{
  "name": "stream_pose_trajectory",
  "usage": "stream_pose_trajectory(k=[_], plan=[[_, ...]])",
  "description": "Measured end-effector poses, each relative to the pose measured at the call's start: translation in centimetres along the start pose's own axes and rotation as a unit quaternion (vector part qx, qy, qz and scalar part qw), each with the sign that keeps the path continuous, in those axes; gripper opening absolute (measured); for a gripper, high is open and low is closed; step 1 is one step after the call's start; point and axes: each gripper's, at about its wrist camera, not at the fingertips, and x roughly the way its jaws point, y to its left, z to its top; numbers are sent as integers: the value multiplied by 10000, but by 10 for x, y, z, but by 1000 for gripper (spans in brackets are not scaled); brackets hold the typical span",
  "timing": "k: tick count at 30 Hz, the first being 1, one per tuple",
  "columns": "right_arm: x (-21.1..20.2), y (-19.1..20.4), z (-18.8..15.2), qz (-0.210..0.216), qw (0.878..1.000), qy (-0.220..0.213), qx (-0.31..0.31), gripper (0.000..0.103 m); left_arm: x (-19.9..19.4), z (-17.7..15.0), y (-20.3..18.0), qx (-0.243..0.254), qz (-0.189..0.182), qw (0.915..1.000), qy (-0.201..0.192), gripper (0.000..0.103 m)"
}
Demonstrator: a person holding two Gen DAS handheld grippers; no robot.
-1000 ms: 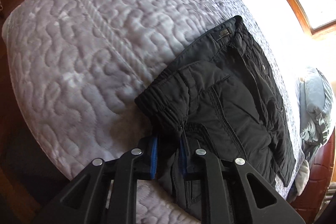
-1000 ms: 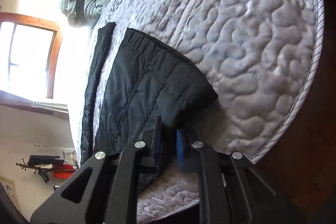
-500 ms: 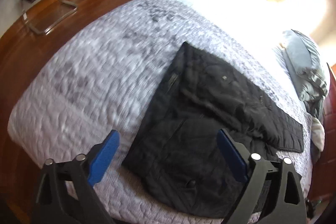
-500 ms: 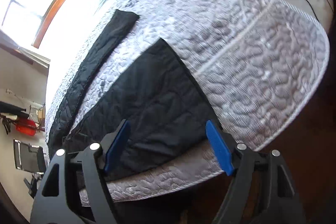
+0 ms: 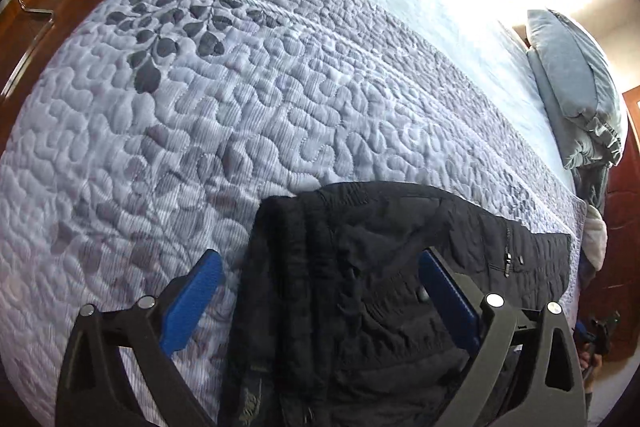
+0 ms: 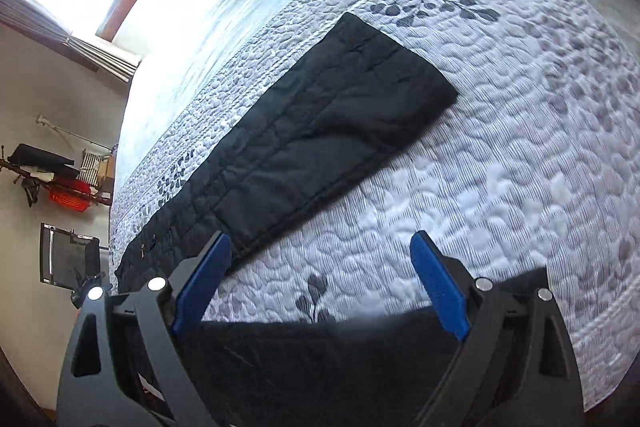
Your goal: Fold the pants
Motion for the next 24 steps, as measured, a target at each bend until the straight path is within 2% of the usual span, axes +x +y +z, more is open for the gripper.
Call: stream_pose_trajectory(k=[3, 9, 10, 13, 15, 16, 18, 20, 24], plan=[[23, 9, 25, -126, 9998, 72, -99, 91, 24, 8, 9, 1, 169, 9998, 143, 99], [58, 31, 57, -166, 9987, 259, -411, 91, 31, 9, 12, 58, -341, 9994, 100, 97], [62, 34, 61, -160, 9984, 295, -464, 91, 31, 9, 11, 85, -425, 9990, 129, 92], [72, 38, 74, -186, 9971, 415, -615, 91, 34, 8, 3, 185, -486, 9983, 263, 69], [77, 40, 85, -207, 9962, 475, -696, 91, 34, 6, 0, 232, -475, 9982, 278, 65], [80, 40, 91, -214, 9957, 513, -741, 91, 35, 6, 1, 216, -489, 9981, 309, 58], [85, 40, 106, -265, 9941, 608, -864, 91, 38, 7, 6, 136, -476, 9982, 340, 52], [90, 38, 122, -351, 9927, 650, -953, 91, 39, 8, 12, 33, -486, 9983, 317, 42], [98, 28, 163, -517, 9921, 603, -972, 91, 41, 6, 18, -96, -536, 9984, 178, 36]])
